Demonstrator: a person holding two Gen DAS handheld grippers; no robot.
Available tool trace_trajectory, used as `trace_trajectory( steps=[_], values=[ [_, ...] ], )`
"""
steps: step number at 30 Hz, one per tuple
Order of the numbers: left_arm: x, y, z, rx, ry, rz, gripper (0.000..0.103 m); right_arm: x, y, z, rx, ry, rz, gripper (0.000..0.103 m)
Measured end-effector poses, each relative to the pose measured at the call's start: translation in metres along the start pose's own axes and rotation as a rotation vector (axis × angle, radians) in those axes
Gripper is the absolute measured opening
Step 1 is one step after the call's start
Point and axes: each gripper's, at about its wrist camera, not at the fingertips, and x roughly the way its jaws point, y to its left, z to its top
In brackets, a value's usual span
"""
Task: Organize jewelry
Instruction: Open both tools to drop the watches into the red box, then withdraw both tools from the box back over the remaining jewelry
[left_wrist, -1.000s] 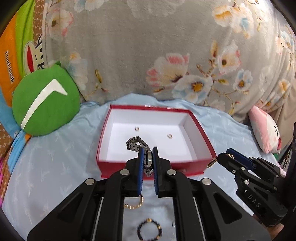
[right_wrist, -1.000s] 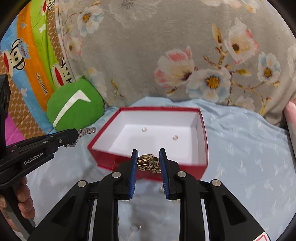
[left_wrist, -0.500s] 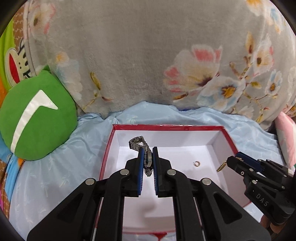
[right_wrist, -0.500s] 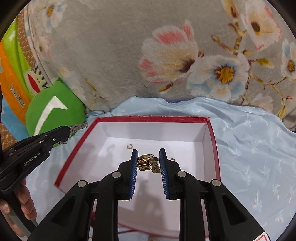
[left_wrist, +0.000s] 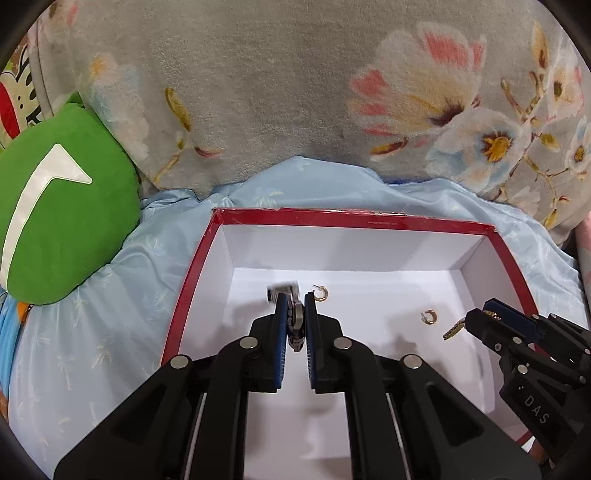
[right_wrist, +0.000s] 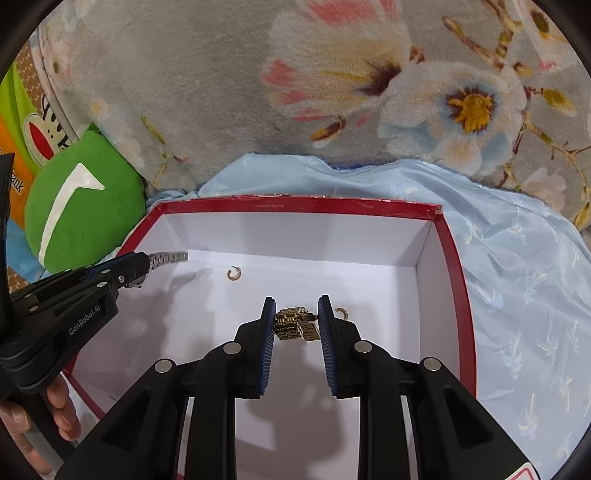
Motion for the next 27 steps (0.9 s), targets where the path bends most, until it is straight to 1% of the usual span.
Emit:
trace_trajectory(
  steps=[3, 5, 7, 11, 18, 21, 24, 27],
  values=[
    [0.01, 0.002, -0.002, -0.008, 0.036, -0.017, 0.009, 0.006, -0.002, -0.002, -0.002, 0.013, -0.007, 0.023],
    [0.012, 0.002, -0.004, -0.01, 0.031, 0.007, 0.01, 0.004, -0.003, -0.003, 0.002, 0.0, 0.005, 0.023],
    [0.012, 0.002, -0.005, -0.013, 0.025, 0.013, 0.01, -0.002, -0.001, -0.002, -0.009, -0.029, -0.016, 0.023],
    [0.009, 0.004, -0.005, -0.029, 0.029, -0.001, 0.01, -0.003, -0.003, -0.003, 0.0, -0.031, -0.012, 0.024],
    [-0.002, 0.004, -0.006, -0.013, 0.015, 0.017, 0.01, -0.015, -0.003, -0.005, 0.006, -0.045, -0.008, 0.024],
    [-0.011, 0.007, -0.008, -0.015, 0.009, 0.019, 0.01, -0.026, -0.001, -0.007, 0.005, -0.06, -0.008, 0.024],
    [-0.026, 0.011, -0.011, -0.023, -0.007, 0.02, 0.018, -0.043, 0.0, -0.013, 0.001, -0.083, -0.012, 0.024],
    [-0.045, 0.015, -0.018, -0.018, -0.027, 0.028, 0.019, -0.065, 0.001, -0.022, 0.0, -0.106, -0.011, 0.024]
  ],
)
